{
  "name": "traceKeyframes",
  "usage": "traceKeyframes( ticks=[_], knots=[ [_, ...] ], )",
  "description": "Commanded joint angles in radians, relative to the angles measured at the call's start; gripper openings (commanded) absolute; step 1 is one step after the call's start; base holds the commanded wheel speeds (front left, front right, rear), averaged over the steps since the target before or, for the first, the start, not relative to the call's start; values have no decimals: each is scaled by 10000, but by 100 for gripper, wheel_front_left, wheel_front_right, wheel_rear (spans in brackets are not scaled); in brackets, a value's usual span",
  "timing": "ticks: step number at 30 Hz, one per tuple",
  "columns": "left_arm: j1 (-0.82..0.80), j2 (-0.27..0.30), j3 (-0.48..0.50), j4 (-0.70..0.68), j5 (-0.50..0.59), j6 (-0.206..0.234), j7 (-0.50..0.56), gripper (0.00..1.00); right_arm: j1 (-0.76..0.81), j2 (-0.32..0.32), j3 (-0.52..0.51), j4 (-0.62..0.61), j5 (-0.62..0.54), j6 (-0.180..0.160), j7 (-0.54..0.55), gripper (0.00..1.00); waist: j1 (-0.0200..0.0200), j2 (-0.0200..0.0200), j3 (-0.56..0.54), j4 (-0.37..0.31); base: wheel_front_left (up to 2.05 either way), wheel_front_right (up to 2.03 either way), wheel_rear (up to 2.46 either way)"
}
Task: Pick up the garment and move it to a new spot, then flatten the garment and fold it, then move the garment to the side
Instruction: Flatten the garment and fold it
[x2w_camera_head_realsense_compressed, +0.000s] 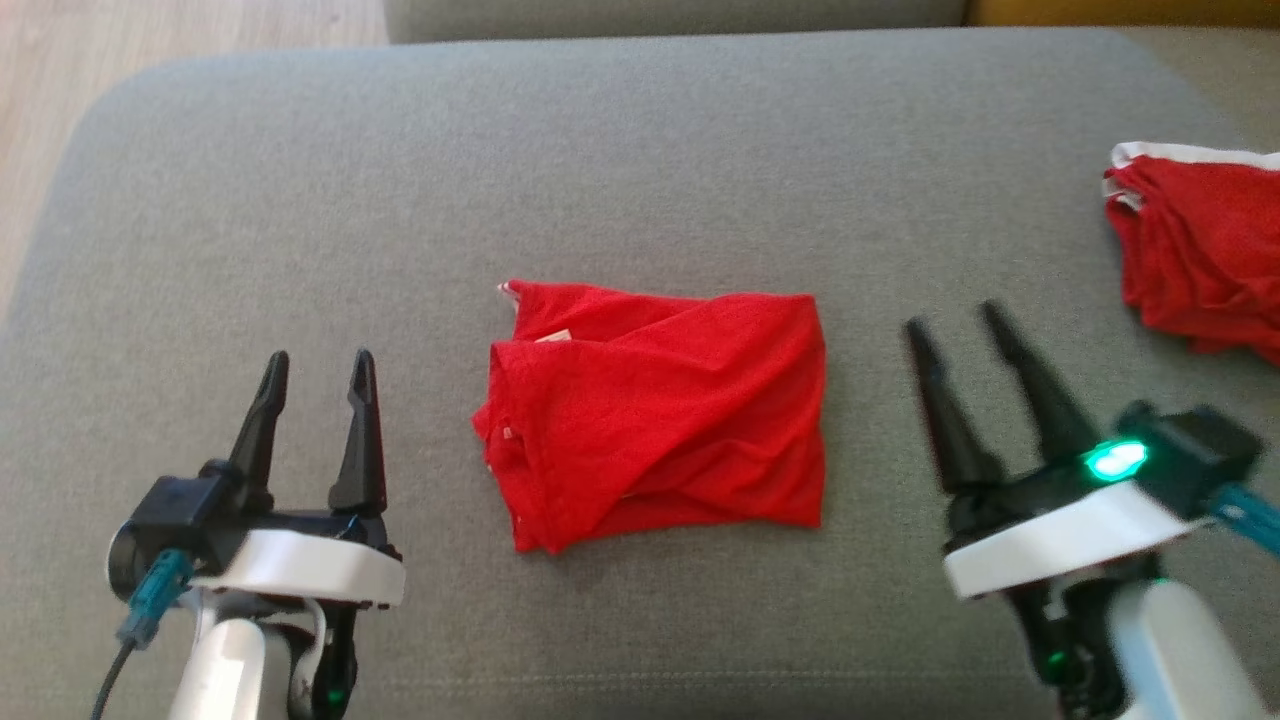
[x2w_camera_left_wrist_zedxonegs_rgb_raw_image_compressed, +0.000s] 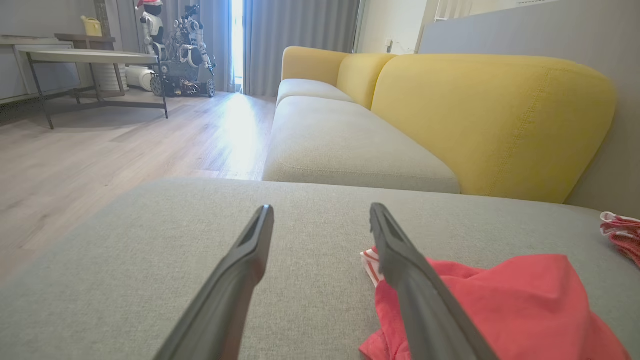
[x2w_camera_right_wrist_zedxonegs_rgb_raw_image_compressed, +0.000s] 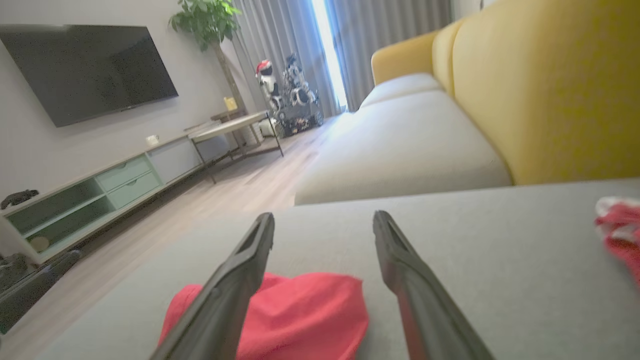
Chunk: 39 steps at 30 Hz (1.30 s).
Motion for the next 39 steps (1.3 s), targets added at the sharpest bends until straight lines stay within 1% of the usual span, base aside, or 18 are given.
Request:
traceKeyframes(
  ticks=[1,6,9,12,22,39],
  knots=[
    [-169,215,438,-362,81,65,-45,100,-100,105,-95,-502,-255,-7,-167,100,0,0,-158,-119,0,0,0],
    [-51,374,427,-513,150,127,94,100,-124,232,-1153,-780,-1300,-7,-407,100,0,0,-378,-201,0,0,0],
    [150,431,375,-600,203,169,186,100,92,281,-1536,-756,-1749,-7,-427,100,0,0,-540,-228,0,0,0],
    [464,459,319,-682,253,234,274,100,408,344,-1737,-631,-1951,-7,-422,100,0,0,-741,-252,0,0,0],
    [1130,542,161,-839,297,353,527,100,1084,437,-1957,-349,-2270,-7,-273,100,0,0,-1193,-200,0,0,0],
    [1015,686,53,-848,283,493,545,100,1031,448,-1927,-352,-2441,-7,-99,100,0,0,-1190,-164,0,0,0]
  ],
)
